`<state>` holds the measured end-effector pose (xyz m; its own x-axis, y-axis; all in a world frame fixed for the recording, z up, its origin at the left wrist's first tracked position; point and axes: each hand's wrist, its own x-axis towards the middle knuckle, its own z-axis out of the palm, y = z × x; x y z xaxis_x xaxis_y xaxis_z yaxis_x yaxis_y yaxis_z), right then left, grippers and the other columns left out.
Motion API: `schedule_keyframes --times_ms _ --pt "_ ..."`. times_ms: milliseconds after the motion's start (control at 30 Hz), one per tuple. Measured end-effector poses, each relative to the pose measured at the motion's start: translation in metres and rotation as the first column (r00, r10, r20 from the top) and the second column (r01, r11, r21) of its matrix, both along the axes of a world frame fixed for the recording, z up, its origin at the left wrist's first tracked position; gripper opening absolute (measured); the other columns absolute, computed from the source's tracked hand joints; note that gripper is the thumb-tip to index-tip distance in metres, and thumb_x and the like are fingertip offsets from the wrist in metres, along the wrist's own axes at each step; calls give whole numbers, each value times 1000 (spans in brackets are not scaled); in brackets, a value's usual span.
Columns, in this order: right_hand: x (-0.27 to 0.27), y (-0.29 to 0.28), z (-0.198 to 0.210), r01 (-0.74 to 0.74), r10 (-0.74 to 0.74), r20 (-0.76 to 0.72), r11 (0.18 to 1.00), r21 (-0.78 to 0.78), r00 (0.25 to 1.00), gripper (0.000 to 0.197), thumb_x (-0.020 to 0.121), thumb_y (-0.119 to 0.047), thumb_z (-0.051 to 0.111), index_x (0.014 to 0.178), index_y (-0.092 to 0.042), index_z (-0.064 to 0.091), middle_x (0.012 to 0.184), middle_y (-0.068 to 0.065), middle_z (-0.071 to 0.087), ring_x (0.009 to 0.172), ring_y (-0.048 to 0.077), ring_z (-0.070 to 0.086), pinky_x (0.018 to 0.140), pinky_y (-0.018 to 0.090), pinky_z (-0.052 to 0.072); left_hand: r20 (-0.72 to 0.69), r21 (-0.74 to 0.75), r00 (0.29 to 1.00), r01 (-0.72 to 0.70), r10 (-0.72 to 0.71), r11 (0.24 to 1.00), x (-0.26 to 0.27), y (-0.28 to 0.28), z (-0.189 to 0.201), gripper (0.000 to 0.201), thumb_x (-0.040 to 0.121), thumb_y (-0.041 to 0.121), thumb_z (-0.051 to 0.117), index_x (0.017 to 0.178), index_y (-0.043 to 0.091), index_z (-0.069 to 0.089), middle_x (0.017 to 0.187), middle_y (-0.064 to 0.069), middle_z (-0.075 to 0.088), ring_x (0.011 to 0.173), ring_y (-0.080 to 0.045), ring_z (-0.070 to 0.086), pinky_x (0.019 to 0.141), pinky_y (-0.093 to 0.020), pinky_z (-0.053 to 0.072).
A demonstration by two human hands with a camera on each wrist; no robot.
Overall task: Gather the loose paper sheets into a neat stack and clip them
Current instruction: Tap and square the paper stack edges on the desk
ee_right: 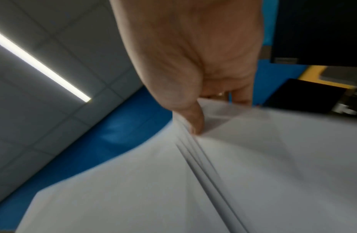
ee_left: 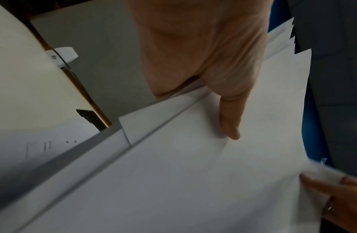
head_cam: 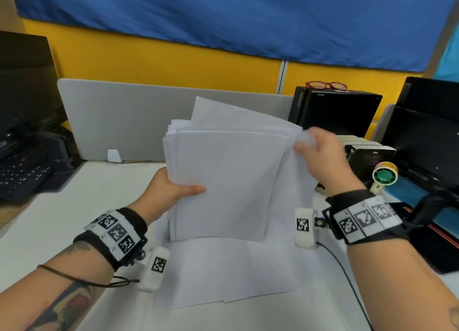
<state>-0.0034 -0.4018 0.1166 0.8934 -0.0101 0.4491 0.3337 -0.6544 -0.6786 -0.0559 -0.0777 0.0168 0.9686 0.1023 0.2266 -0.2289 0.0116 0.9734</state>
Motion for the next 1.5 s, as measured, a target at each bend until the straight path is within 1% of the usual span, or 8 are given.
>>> schedule_keyframes --times_ms 200,400,633,767,900,1033,1233,1500 --pt "-5 29 97 122 40 452 938 -324 891 29 87 -13 43 99 -21 68 97 7 69 99 36 57 88 50 45 26 -13 1000 7 -6 1000 -1 -1 2 51 67 0 89 115 11 74 112 -4 80 105 -20 76 88 -34 62" --pt "-28 136 92 -181 518 137 516 -837 844 31 94 -6 52 109 -27 70 106 -2 70 105 23 60 91 37 41 55 -67 998 -14 18 998 -1 -7 0 52 63 5 90 112 12 74 112 -4 80 104 -21 76 85 -34 63" --pt "-8 92 34 -201 167 536 980 5 828 59 95 -51 58 139 -12 52 138 4 55 128 15 49 110 32 39 36 -107 998 -49 53 993 -4 -2 -6 37 78 7 83 113 11 75 111 -3 80 106 -24 76 86 -32 62" --pt "2 51 -30 -199 201 92 623 756 975 101 65 -96 45 130 -19 49 126 -6 60 117 10 56 110 34 35 44 -118 999 2 3 993 -5 6 -5 55 65 20 95 115 13 74 115 -5 79 109 -25 75 86 -30 62" --pt "-12 63 -67 -378 591 30 476 795 806 80 60 -88 57 109 -27 75 106 -7 77 103 9 71 85 23 55 88 -51 996 -10 14 999 -5 -10 -3 74 60 28 92 128 12 67 121 -4 77 110 -19 74 90 -32 61" --pt "-6 52 -79 -442 574 -40 672 594 818 70 60 -21 92 123 -15 61 116 5 74 110 25 70 92 42 56 7 -110 989 -147 149 983 -4 -21 -3 50 75 29 90 120 15 72 113 0 80 104 -19 76 94 -40 60" --pt "-14 30 -125 -289 405 -254 873 393 878 22 96 -11 65 116 -20 68 113 1 75 107 23 71 97 46 55 -140 -196 990 -45 18 979 -4 -47 10 30 105 27 58 132 16 65 126 -1 75 119 -23 70 105 -42 53" --pt "-25 -57 -127 75 64 -257 865 496 964 36 97 -6 60 132 -17 60 113 3 71 96 14 68 80 29 53 -606 632 713 164 352 757 11 -37 -13 97 85 54 77 156 5 33 156 -14 45 144 -34 42 118 -42 37"
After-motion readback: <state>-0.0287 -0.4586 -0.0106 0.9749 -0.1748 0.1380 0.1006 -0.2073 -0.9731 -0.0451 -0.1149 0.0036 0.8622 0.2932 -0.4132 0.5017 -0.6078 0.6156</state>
